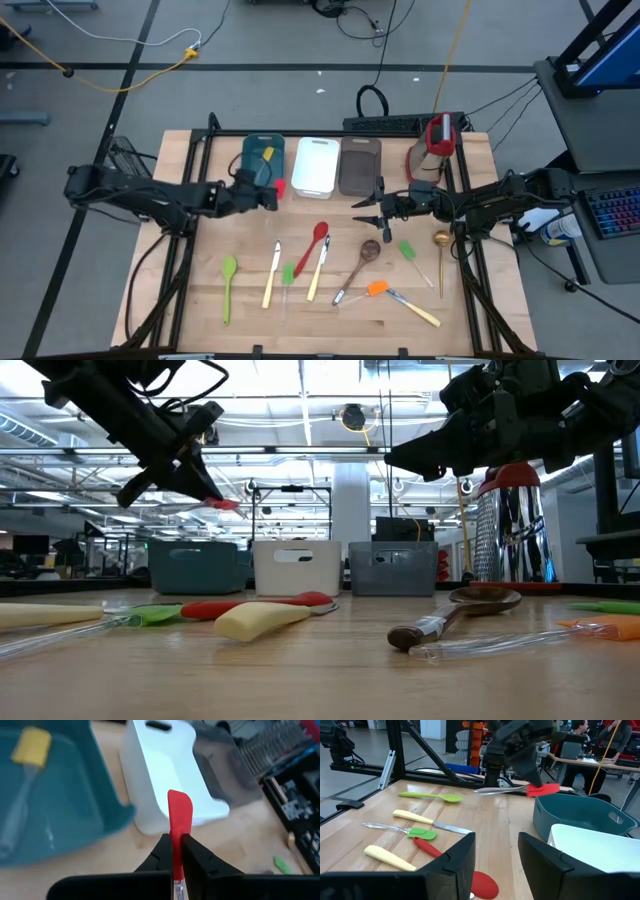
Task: Pick & Place Kitchen Items
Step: Put the red spatula into the blue bin, then put the left green spatula into the blue bin
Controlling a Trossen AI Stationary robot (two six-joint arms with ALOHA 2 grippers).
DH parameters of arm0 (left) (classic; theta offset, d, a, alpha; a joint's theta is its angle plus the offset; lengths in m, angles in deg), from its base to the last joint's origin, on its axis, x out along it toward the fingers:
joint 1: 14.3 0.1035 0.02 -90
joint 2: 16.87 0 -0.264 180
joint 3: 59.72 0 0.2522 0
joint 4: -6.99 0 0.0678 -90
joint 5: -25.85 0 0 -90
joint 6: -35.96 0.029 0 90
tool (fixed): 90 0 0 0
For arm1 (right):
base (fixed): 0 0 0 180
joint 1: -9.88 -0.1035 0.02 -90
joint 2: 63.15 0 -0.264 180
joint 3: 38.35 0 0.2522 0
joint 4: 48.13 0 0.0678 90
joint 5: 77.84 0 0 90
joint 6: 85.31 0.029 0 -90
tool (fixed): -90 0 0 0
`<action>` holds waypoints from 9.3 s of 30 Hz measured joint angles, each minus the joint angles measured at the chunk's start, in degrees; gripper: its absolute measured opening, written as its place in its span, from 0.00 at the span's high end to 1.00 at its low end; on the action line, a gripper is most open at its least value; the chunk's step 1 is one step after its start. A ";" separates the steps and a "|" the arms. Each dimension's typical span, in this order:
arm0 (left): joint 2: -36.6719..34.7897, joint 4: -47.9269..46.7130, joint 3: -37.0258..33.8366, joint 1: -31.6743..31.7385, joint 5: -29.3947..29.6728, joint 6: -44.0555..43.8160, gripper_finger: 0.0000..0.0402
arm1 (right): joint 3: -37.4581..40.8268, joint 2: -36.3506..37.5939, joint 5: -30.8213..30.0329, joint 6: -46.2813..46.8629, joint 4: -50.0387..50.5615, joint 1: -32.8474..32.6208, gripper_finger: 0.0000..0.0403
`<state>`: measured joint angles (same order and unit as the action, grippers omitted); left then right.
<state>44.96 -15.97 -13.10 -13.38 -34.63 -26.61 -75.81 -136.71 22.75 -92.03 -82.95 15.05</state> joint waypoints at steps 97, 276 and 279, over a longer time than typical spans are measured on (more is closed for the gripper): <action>19.37 2.71 0.02 40.31 -14.34 24.81 0.90 | 0.00 0.00 -0.02 -1.46 -1.29 0.03 0.65; 35.18 15.62 4.26 -6.78 -63.81 44.39 0.44 | 0.01 -0.02 -0.02 4.55 0.00 -0.02 0.51; 35.84 15.75 4.31 -6.94 -64.05 44.48 0.44 | 0.02 -0.02 -0.04 4.55 0.00 -0.04 0.51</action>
<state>80.81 -0.22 -8.79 -20.32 -98.68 17.88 -75.79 -136.73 22.70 -87.48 -82.95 15.01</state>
